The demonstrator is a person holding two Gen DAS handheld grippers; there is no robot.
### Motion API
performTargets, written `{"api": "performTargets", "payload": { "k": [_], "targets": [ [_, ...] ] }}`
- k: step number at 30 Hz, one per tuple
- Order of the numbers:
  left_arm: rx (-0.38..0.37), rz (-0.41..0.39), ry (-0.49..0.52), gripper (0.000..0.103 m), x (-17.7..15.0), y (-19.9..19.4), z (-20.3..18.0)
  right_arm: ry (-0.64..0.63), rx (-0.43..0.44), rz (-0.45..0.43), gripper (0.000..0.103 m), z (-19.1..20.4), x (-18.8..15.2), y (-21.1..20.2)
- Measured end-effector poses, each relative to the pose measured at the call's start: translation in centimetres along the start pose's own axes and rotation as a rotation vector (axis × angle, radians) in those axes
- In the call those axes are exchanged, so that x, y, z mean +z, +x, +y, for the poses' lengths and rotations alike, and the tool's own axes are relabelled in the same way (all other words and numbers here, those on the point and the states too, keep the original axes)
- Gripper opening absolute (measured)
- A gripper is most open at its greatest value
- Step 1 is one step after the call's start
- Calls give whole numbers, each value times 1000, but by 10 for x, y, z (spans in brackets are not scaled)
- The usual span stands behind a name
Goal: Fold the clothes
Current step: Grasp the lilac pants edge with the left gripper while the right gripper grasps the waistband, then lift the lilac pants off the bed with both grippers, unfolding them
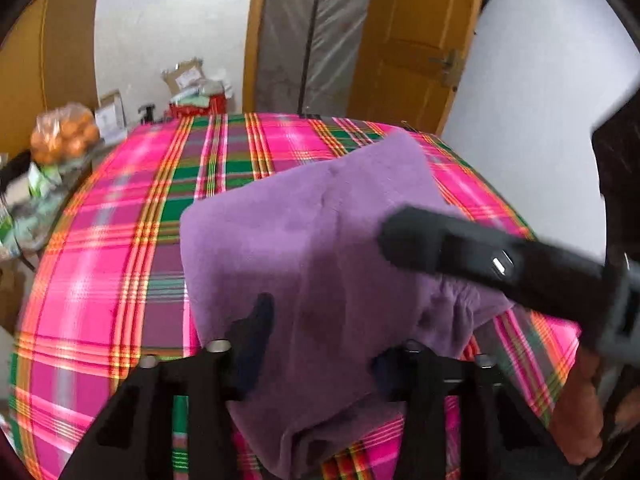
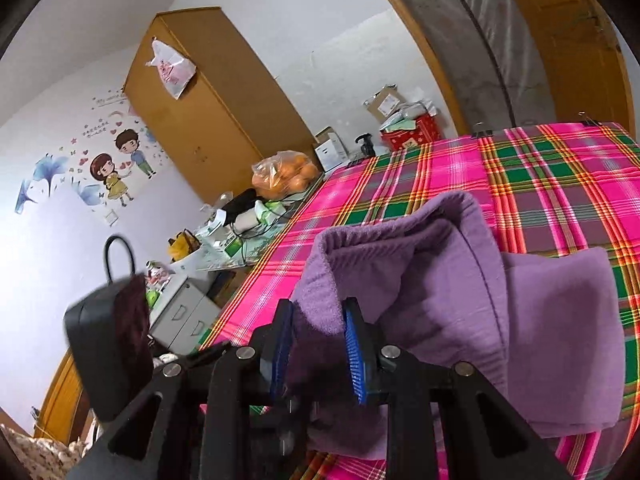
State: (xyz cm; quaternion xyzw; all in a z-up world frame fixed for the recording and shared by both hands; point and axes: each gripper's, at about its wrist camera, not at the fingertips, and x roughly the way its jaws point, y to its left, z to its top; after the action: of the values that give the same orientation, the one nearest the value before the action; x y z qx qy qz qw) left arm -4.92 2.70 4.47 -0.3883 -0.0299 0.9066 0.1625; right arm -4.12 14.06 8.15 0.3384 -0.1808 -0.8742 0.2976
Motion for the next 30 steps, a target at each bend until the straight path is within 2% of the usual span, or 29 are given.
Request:
{"api": "performTargets", "payload": {
  "k": [2,3,4,5,8,15,18,20,24,30],
  "targets": [
    [-17,6,-32,36,2,3,7,8,-1,7,27,-4,-2,2],
    [-17,7,-40,26,3,4,9,14,-3,12,27,-6,-2,3],
    [-17,7,-49,12,3,6,11,21,-5,17,27,-8,-3,3],
    [-1,7,-49,9,3,6,13,29,-5,21,27,-10,-3,3],
    [13,-5,-80,7,4,3,23,52,-19,27,27,-17,-8,-1],
    [54,-67,-143,6,18,-7,56,73,-210,6,30,-33,-33,-30],
    [70,-87,-155,6,20,-11,67,77,-281,12,37,-40,-43,-38],
    [76,-101,-173,6,22,-16,75,75,-324,17,37,-44,-48,-39],
    [99,-128,-209,6,20,-27,90,90,-331,21,44,-45,-48,-32],
    [128,-146,-260,6,14,-35,111,116,-328,25,45,-46,-46,-20]
  ]
}}
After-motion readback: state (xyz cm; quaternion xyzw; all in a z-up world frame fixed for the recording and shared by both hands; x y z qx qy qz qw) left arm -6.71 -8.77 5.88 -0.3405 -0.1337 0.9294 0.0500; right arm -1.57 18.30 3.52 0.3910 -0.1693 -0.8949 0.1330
